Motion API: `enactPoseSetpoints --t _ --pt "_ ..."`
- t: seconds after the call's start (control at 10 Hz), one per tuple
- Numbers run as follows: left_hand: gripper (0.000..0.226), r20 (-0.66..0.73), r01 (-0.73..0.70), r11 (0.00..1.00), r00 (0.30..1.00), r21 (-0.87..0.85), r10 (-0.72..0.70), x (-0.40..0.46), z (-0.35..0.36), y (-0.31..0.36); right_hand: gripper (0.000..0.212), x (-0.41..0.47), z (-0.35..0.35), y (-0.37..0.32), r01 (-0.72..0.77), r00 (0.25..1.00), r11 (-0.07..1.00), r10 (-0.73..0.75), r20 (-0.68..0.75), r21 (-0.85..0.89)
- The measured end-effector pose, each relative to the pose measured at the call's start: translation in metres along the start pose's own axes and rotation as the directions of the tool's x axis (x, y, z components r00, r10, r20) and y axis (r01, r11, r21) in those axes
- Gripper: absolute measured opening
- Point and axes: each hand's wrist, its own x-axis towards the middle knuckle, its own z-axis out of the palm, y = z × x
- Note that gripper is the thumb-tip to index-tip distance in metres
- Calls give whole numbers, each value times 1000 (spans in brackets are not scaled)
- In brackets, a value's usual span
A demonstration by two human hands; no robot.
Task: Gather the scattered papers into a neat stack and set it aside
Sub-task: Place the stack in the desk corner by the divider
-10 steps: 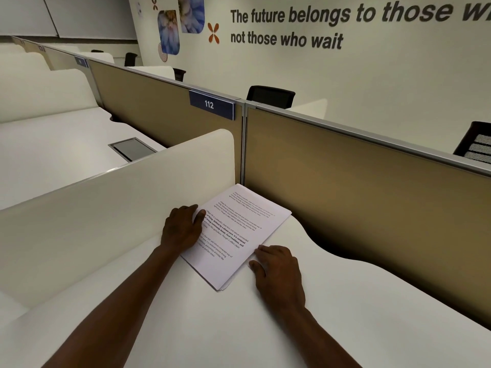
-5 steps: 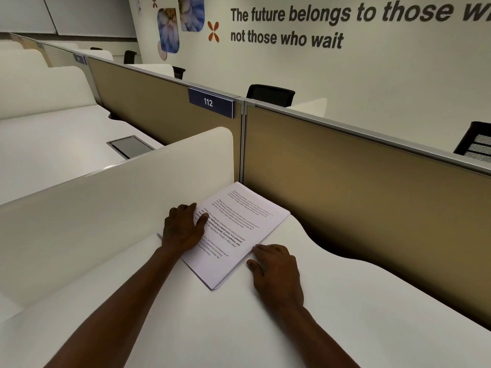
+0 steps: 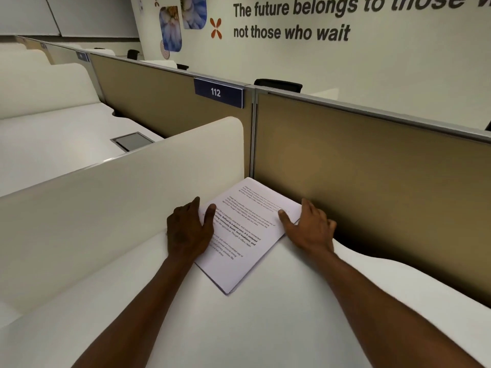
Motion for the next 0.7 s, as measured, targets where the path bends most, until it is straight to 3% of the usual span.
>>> enactPoseSetpoints --t 0.1,0.2,0.3,0.5,0.6,0.7 --pt "69 -104 44 999 994 20 -42 -1 -7 4 72 7 2 -1 -22 1000 999 22 12 -49" --pt "71 -106 145 988 983 -58 -150 -2 -11 6 63 6 4 2 8 999 998 -10 -38 -59" --pt "71 -101 151 983 982 -101 -161 -4 -13 6 62 4 6 2 18 998 998 -22 -66 -62" --pt "67 -133 66 998 989 16 -63 -8 -14 8 64 -4 4 -4 30 990 1000 -31 -137 -9" --pt "52 -212 -75 997 975 -15 71 -11 -25 14 61 -24 -5 -10 167 963 986 -165 -216 -5" --pt "45 -184 -213 976 962 -46 202 -44 -36 20 61 -67 -4 -13 348 931 936 -351 -99 -46"
